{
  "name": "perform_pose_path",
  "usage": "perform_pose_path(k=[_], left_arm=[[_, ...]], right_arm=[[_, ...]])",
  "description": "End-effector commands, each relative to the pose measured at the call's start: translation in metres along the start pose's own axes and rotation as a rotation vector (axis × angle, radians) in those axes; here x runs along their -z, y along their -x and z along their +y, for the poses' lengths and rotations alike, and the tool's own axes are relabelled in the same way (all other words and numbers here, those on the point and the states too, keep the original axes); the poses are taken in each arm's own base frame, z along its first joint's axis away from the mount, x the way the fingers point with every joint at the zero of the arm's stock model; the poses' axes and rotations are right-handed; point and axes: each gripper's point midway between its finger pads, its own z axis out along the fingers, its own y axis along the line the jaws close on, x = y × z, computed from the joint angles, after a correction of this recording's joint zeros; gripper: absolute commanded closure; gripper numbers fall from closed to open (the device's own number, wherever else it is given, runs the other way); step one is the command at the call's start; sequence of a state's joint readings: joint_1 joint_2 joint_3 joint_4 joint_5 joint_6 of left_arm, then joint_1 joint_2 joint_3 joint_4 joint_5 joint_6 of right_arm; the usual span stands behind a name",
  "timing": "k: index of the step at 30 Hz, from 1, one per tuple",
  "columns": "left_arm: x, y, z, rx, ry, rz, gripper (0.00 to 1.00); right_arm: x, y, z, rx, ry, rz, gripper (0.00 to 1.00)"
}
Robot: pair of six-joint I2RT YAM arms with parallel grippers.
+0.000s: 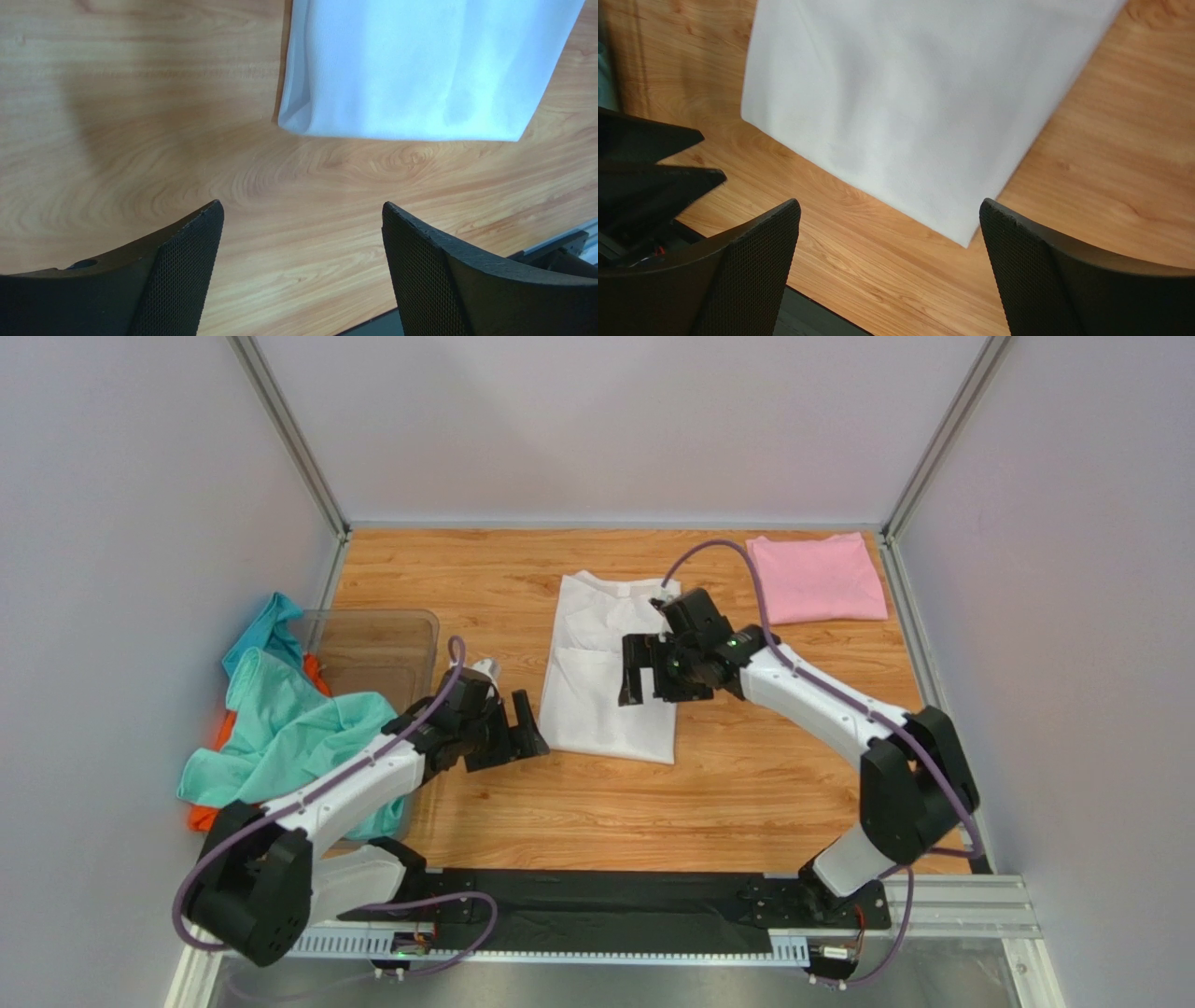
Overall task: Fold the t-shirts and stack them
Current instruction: Fold the tshirt
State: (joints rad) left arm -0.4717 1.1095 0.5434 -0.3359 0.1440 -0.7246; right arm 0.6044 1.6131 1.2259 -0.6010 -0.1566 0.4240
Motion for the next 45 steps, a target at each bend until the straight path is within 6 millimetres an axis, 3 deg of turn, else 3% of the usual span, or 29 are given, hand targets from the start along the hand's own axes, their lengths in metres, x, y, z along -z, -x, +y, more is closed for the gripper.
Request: perform_pose_path(k=[1, 3, 4, 8, 14, 15, 20, 28, 38, 40, 44, 45], left_arm=[[-0.009, 0.034, -0.024, -0.046, -0.076, -0.072, 0.12], [-0.019, 0.04, -0.022, -0.045, -0.065, -0.067, 0.19], [-0.023, 0.042, -0.02, -0.047, -0.052, -0.069, 0.22], [-0.044, 0.048, -0.01, -0.038, -0.012, -0.043, 0.31], [-0.065, 0.037, -0.013, -0.035, -0.045, 0.044, 0.51], [-0.066, 0.035, -0.013, -0.035, -0.049, 0.057, 0.59], [-0.066, 0.021, -0.009, -0.016, -0.054, 0.089, 0.75], [-0.052, 0.01, 0.008, -0.011, 0.006, 0.076, 0.74], [-0.056, -0.006, 0.006, 0.003, -0.041, 0.13, 0.88], [-0.057, -0.007, 0.003, 0.007, -0.055, 0.134, 0.99], [-0.054, -0.009, 0.002, 0.006, -0.063, 0.14, 1.0], [-0.053, -0.01, 0.003, 0.005, -0.062, 0.141, 1.0]], right_arm=[[0.006, -0.027, -0.027, -0.069, -0.07, -0.041, 0.0], [0.017, -0.04, -0.026, -0.09, -0.043, -0.052, 0.0], [0.016, -0.06, -0.035, -0.101, -0.052, -0.018, 0.0], [0.025, -0.087, -0.042, -0.127, -0.037, -0.007, 0.0], [0.03, -0.108, -0.051, -0.171, -0.05, 0.001, 0.0], [0.028, -0.112, -0.053, -0.178, -0.055, 0.008, 0.0], [0.026, -0.116, -0.055, -0.195, -0.064, 0.017, 0.0], [0.021, -0.111, -0.056, -0.182, -0.073, 0.022, 0.0], [0.001, -0.101, -0.047, -0.169, -0.041, 0.05, 0.04], [-0.002, -0.097, -0.046, -0.165, -0.045, 0.046, 0.06], [-0.012, -0.097, -0.053, -0.165, -0.082, 0.062, 0.1], [-0.013, -0.097, -0.055, -0.163, -0.089, 0.066, 0.18]])
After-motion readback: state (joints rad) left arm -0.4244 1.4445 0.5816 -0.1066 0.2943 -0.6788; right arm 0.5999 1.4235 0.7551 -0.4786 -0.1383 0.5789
